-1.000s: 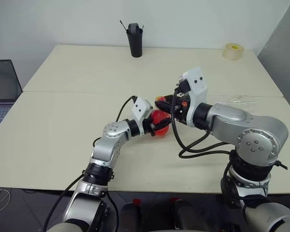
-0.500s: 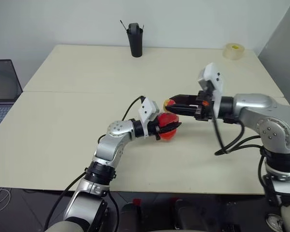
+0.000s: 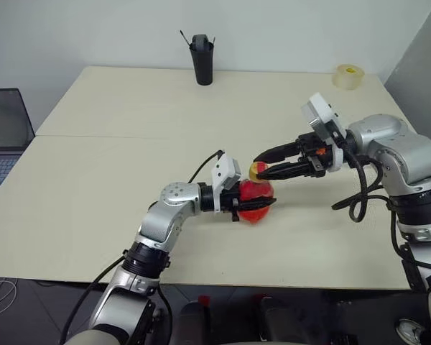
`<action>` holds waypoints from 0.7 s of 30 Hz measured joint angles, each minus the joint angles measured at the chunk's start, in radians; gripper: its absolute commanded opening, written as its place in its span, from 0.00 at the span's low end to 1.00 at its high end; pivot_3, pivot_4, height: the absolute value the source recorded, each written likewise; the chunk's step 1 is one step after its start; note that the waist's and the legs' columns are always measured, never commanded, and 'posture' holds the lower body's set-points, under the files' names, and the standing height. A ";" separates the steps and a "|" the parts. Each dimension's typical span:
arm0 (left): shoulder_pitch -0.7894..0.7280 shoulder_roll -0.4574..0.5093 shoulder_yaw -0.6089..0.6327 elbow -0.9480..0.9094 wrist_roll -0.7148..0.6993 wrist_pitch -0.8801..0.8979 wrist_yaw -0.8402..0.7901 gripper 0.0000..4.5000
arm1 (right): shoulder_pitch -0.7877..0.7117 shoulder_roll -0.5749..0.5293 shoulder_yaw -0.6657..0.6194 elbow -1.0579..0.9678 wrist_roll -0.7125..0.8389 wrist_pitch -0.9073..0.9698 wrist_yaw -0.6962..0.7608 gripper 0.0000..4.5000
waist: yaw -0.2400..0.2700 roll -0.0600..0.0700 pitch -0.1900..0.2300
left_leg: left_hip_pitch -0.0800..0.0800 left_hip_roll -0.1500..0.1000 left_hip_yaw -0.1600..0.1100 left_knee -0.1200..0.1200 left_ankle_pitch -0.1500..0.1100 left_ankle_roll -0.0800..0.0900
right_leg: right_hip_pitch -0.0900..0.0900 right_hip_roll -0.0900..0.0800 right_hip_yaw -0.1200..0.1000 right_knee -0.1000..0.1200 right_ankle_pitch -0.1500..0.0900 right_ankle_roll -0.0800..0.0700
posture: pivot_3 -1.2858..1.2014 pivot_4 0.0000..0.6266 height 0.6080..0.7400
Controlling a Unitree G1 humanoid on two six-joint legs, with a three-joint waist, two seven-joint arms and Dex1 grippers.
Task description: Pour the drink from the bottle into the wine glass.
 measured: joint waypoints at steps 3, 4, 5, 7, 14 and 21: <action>0.000 0.000 -0.001 -0.007 -0.008 0.006 -0.022 0.37 | -0.005 0.012 0.001 0.003 0.000 -0.001 0.028 0.28 | 0.000 0.000 0.000 | 0.000 0.000 0.000 0.000 0.000 0.000 | 0.000 0.000 0.000 0.000 0.000 0.000 | 0.52 0.24 1.00; 0.000 0.000 -0.001 -0.007 -0.013 0.005 -0.026 0.37 | -0.005 0.016 -0.001 0.004 0.001 -0.001 0.033 0.28 | 0.000 0.000 0.000 | 0.000 0.000 0.000 0.000 0.000 0.000 | 0.000 0.000 0.000 0.000 0.000 0.000 | 0.52 0.24 1.00; 0.000 0.000 -0.002 -0.008 -0.017 0.004 -0.035 0.36 | -0.005 0.020 -0.004 0.004 0.002 0.000 0.039 0.28 | 0.000 0.000 0.000 | 0.000 0.000 0.000 0.000 0.000 0.000 | 0.000 0.000 0.000 0.000 0.000 0.000 | 0.52 0.24 1.00; 0.000 0.000 -0.003 -0.008 -0.018 0.003 -0.044 0.36 | -0.005 0.024 -0.004 0.004 0.002 -0.001 0.045 0.28 | 0.000 0.000 0.000 | 0.000 0.000 0.000 0.000 0.000 0.000 | 0.000 0.000 0.000 0.000 0.000 0.000 | 0.52 0.24 1.00; -0.001 0.000 -0.001 -0.007 -0.017 0.001 -0.059 0.35 | -0.010 0.029 -0.005 0.002 0.000 0.009 0.047 0.44 | 0.000 0.000 0.000 | 0.000 0.000 0.000 0.000 0.000 0.000 | 0.000 0.000 0.000 0.000 0.000 0.000 | 0.52 0.24 1.00; -0.045 -0.024 -0.020 -0.007 -0.016 -0.009 -0.053 0.33 | -0.005 0.034 0.030 -0.061 0.001 0.049 0.037 0.96 | 0.000 0.000 0.000 | 0.000 0.000 0.000 0.001 0.000 0.000 | 0.000 0.000 0.000 0.000 0.000 0.000 | 0.52 0.24 1.00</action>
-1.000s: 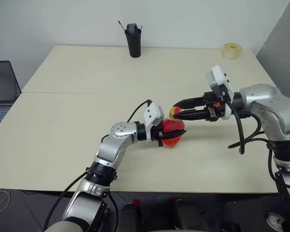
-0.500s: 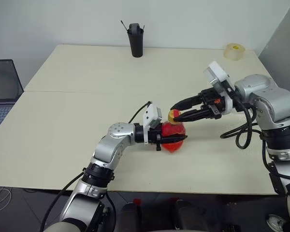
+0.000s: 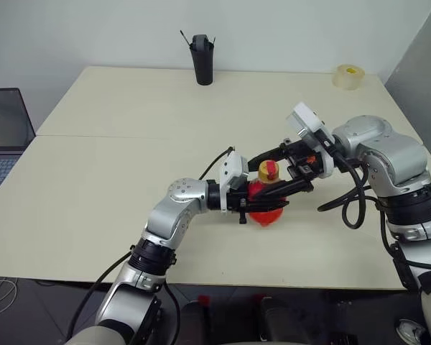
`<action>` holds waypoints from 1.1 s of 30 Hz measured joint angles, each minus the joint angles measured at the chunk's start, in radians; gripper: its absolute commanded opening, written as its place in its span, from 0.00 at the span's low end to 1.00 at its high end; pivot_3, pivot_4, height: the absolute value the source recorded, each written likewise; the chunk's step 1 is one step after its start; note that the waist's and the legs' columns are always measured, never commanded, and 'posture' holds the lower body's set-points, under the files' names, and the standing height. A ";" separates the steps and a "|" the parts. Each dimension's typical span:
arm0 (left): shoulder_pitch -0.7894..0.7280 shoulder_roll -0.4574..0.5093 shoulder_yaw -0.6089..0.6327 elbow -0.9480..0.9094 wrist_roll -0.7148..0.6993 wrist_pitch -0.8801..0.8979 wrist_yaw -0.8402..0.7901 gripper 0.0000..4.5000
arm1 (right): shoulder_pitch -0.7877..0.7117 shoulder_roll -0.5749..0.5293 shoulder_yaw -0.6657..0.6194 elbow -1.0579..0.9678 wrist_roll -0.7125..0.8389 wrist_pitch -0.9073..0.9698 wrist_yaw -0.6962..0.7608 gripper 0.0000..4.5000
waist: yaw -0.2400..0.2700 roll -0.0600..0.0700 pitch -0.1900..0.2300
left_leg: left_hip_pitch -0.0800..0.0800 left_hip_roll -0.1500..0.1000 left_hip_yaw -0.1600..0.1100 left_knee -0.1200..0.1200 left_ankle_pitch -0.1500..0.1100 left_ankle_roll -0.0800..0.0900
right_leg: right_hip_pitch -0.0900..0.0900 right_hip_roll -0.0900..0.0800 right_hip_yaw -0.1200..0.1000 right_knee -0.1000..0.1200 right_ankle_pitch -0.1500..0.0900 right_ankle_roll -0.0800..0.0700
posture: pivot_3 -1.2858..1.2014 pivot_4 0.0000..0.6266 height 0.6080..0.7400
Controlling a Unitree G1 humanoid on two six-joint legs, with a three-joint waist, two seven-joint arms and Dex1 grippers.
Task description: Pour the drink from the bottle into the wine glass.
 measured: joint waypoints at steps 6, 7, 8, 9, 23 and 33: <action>0.000 0.002 -0.008 0.016 0.018 -0.018 -0.001 0.31 | 0.019 -0.047 -0.110 -0.123 0.040 0.107 -0.137 0.96 | 0.001 0.000 0.000 | 0.000 0.000 0.000 0.000 0.000 0.000 | 0.000 0.000 0.000 0.000 0.000 0.000 | 0.52 0.24 1.00; -0.001 0.002 -0.013 0.022 0.021 -0.020 -0.001 0.31 | 0.033 -0.059 -0.136 -0.159 0.044 0.130 -0.173 0.96 | 0.002 0.000 0.000 | -0.001 0.000 -0.001 0.000 0.000 0.000 | 0.000 0.000 0.000 0.000 0.000 0.000 | 0.52 0.24 1.00; -0.001 0.003 -0.013 0.029 0.023 -0.026 -0.001 0.31 | 0.055 -0.072 -0.163 -0.197 0.052 0.154 -0.215 0.96 | 0.003 0.000 0.000 | -0.001 0.000 -0.001 0.000 0.000 0.000 | 0.000 0.000 0.000 0.000 0.000 0.000 | 0.52 0.24 1.00; -0.001 0.003 -0.014 0.040 0.027 -0.036 -0.001 0.30 | 0.082 -0.084 -0.190 -0.235 0.063 0.186 -0.265 0.96 | 0.003 0.000 0.000 | -0.001 0.000 -0.001 0.000 0.000 0.000 | 0.000 0.000 0.000 -0.001 0.000 0.000 | 0.52 0.24 1.00; -0.024 -0.026 -0.022 0.169 0.129 -0.125 0.081 0.23 | 0.212 0.175 -0.493 -0.771 0.188 0.868 -1.050 0.96 | 0.002 0.001 0.000 | -0.002 0.000 -0.001 0.000 0.000 0.000 | -0.001 0.000 0.002 0.002 0.000 0.000 | 0.52 0.24 1.00; -0.052 -0.035 -0.026 0.254 0.174 -0.201 0.082 0.22 | 0.288 0.422 -0.535 -0.855 0.237 0.933 -1.472 0.96 | -0.001 0.001 -0.001 | -0.002 -0.001 0.000 -0.001 0.000 0.000 | -0.002 0.000 0.001 0.002 0.000 0.000 | 0.52 0.24 1.00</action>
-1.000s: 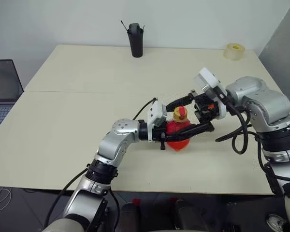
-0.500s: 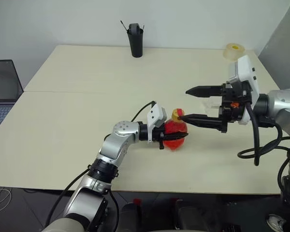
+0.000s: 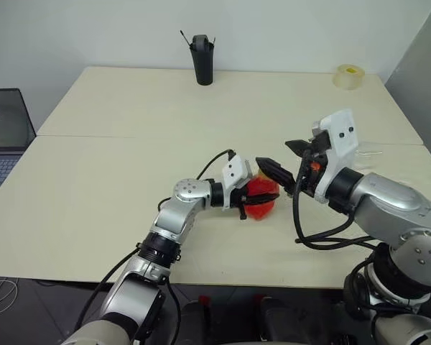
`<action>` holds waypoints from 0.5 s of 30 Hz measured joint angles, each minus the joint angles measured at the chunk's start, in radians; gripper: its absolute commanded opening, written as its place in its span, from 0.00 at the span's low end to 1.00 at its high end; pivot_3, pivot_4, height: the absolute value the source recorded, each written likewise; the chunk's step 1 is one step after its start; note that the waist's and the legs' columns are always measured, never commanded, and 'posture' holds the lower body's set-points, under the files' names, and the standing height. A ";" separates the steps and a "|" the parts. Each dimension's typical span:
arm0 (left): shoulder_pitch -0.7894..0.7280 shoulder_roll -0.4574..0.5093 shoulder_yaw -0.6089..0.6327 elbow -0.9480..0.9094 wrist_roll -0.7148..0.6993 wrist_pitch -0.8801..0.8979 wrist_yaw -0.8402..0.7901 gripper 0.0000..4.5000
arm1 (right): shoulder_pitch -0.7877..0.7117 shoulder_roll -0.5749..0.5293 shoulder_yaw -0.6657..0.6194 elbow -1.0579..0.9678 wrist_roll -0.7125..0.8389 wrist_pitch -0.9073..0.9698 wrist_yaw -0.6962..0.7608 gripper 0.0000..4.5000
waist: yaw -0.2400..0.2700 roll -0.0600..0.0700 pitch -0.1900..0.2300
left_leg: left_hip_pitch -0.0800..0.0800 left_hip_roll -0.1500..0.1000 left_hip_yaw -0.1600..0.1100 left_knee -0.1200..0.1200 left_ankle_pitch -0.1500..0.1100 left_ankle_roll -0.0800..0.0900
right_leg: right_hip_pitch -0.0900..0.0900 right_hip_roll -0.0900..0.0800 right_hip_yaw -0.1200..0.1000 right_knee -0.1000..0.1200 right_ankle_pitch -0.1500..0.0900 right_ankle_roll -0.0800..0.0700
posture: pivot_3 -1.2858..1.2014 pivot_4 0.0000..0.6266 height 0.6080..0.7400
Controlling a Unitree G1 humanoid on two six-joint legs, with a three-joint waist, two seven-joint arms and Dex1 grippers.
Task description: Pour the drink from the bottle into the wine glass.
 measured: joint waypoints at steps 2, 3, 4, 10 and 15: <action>-0.005 -0.003 0.000 0.009 0.000 -0.011 0.001 0.22 | 0.003 -0.002 -0.004 0.000 0.016 0.000 -0.042 0.96 | 0.000 0.000 0.000 | 0.000 0.000 0.000 0.000 0.000 0.000 | 0.000 0.000 0.000 0.000 0.000 0.000 | 0.52 0.24 1.00; -0.012 -0.005 0.000 0.018 0.000 -0.013 0.001 0.22 | 0.005 -0.004 -0.008 0.001 0.032 0.000 -0.060 0.96 | 0.000 0.000 0.000 | 0.000 0.000 0.000 0.000 0.000 0.000 | 0.000 0.000 0.000 0.000 0.000 0.000 | 0.52 0.24 1.00; -0.021 -0.006 0.001 0.023 0.000 -0.015 0.004 0.22 | 0.011 -0.007 -0.011 0.001 0.051 0.000 -0.081 0.96 | -0.001 0.000 0.000 | 0.000 0.000 0.000 0.000 0.000 0.000 | 0.000 0.000 0.000 0.000 0.000 0.000 | 0.52 0.24 1.00; -0.038 -0.015 0.003 0.024 0.000 -0.034 0.019 0.22 | 0.026 -0.009 -0.010 0.024 0.175 0.000 -0.178 0.96 | -0.002 0.000 0.000 | 0.000 0.000 0.000 0.000 0.000 0.000 | 0.000 0.001 0.000 0.000 0.000 0.000 | 0.52 0.24 1.00; -0.038 -0.014 0.003 0.024 0.000 -0.034 0.020 0.22 | 0.026 -0.008 -0.010 0.046 0.266 0.000 -0.259 0.96 | -0.002 0.000 0.000 | 0.000 0.000 0.000 0.000 0.000 0.000 | 0.000 0.001 0.000 0.000 0.000 0.000 | 0.52 0.24 1.00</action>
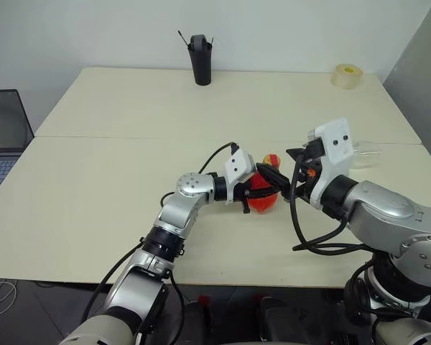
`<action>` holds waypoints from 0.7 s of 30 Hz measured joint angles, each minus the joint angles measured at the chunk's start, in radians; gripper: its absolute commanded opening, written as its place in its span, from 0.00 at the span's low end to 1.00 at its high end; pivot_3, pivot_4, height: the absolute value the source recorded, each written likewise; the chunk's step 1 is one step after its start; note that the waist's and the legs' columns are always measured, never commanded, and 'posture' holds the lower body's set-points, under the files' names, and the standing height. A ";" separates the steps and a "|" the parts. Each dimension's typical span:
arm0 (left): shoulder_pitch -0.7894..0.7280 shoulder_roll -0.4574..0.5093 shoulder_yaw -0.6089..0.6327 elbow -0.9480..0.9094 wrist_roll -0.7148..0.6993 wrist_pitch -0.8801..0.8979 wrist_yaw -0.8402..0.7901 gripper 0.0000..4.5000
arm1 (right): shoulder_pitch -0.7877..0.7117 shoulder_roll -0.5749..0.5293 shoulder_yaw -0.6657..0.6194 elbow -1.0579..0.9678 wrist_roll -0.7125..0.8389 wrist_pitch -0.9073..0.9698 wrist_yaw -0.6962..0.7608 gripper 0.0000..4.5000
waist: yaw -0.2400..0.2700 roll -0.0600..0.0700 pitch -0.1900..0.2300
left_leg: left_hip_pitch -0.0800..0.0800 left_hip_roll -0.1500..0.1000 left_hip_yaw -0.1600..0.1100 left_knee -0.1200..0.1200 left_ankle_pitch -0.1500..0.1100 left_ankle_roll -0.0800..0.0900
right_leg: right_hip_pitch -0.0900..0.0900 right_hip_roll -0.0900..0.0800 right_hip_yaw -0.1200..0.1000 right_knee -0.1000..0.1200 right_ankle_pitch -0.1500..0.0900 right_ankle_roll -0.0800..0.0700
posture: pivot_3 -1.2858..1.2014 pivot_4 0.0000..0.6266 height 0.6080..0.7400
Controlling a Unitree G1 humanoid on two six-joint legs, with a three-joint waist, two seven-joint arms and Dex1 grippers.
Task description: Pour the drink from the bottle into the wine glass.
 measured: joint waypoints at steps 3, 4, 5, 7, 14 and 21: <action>0.001 0.000 0.000 0.000 0.000 0.000 0.001 0.22 | -0.001 0.010 -0.003 0.019 0.043 0.000 -0.048 0.96 | 0.000 0.000 0.000 | 0.000 0.000 0.000 0.000 0.000 0.000 | 0.000 0.000 0.000 0.000 0.000 0.000 | 0.52 0.24 1.00; 0.001 0.000 0.000 0.000 0.000 0.000 0.001 0.22 | -0.001 0.012 -0.003 0.021 0.055 0.000 -0.062 0.92 | 0.000 0.000 0.000 | 0.000 0.000 0.000 0.000 0.000 0.000 | 0.000 0.000 0.000 0.000 0.000 0.000 | 0.52 0.24 1.00; 0.001 0.000 0.000 0.000 0.000 0.000 0.001 0.22 | -0.001 0.012 -0.004 0.025 0.070 0.000 -0.076 0.88 | 0.000 0.000 0.000 | 0.000 0.000 0.000 0.000 0.000 0.000 | 0.000 0.000 0.000 0.000 0.000 0.000 | 0.52 0.24 1.00; 0.003 0.000 0.000 0.000 0.000 0.000 0.003 0.22 | -0.002 0.012 -0.007 0.030 0.089 0.000 -0.101 0.77 | 0.000 0.000 0.000 | 0.000 0.000 0.000 0.000 0.000 0.000 | 0.000 0.000 0.000 0.000 0.000 0.000 | 0.52 0.24 1.00; 0.002 -0.001 0.000 0.000 -0.001 0.000 0.018 0.22 | -0.026 0.021 -0.019 0.057 0.165 0.000 -0.155 0.28 | 0.000 0.000 0.000 | 0.000 0.000 0.000 0.000 0.000 0.000 | 0.000 0.000 0.000 0.000 0.000 0.000 | 0.52 0.24 1.00; 0.002 -0.006 -0.001 0.000 -0.001 0.000 0.017 0.22 | -0.059 -0.091 0.007 0.104 0.237 -0.008 -0.139 0.28 | 0.000 0.000 0.000 | 0.000 0.000 0.001 0.000 0.000 0.000 | 0.000 0.000 0.000 -0.001 0.000 0.000 | 0.52 0.24 1.00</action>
